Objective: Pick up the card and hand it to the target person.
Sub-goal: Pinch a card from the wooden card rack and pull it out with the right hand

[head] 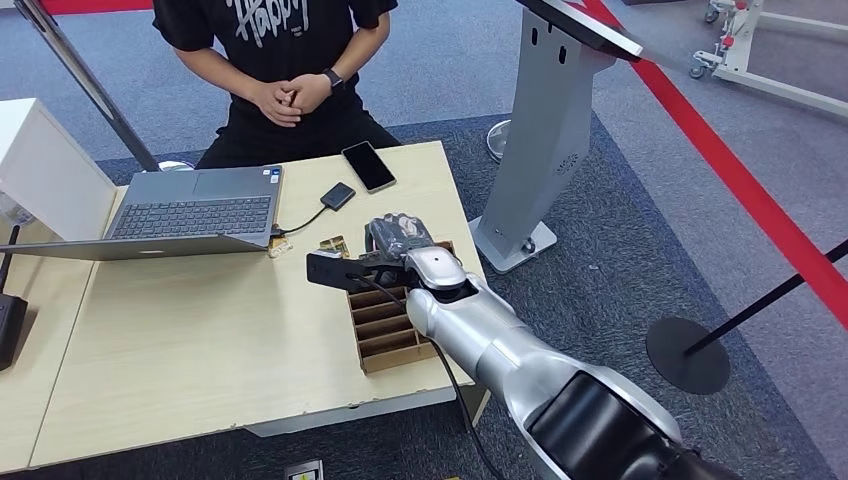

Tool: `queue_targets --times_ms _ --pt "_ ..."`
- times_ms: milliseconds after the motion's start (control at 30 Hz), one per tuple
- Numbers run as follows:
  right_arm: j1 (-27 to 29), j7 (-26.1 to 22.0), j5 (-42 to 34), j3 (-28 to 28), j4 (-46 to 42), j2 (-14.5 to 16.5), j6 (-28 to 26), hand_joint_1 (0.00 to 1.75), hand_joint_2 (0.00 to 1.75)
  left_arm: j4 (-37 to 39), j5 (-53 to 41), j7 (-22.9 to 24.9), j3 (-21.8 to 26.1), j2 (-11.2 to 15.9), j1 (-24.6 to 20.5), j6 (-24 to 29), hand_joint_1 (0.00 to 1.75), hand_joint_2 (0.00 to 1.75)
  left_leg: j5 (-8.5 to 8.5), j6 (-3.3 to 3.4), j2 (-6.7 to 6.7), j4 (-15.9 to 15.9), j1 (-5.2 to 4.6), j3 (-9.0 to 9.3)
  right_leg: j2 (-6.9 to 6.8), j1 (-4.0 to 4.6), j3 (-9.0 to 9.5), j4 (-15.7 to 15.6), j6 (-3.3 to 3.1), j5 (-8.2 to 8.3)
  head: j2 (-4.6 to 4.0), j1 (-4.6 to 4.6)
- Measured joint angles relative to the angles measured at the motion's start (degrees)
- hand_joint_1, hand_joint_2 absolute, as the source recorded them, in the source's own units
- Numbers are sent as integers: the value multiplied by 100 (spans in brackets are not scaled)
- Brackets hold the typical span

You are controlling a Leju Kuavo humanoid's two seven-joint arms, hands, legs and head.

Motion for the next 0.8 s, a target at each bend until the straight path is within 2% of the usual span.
queue_targets --times_ms 100,233,533,800 --pt "0 -15 1 0 -1 1 -4 107 175 3 -3 1 0 0 0 5 0 0 0 0 0 0 0 0 0 0 0 0 0 0 0 0" --pt "-1 -26 20 0 -1 2 -4 108 175 3 -11 5 0 -1 1 9 0 0 1 -1 0 0 0 0 0 0 0 0 0 0 0 0" --pt "-4 -45 24 0 1 30 -4 133 175 8 -29 15 0 -13 -1 23 0 0 1 -2 0 0 0 -1 0 0 -1 0 0 0 0 0" --pt "-10 -85 24 0 1 50 -40 139 175 10 -34 28 0 -22 -1 27 0 0 2 -2 0 0 0 -1 0 0 0 0 0 1 0 -1"
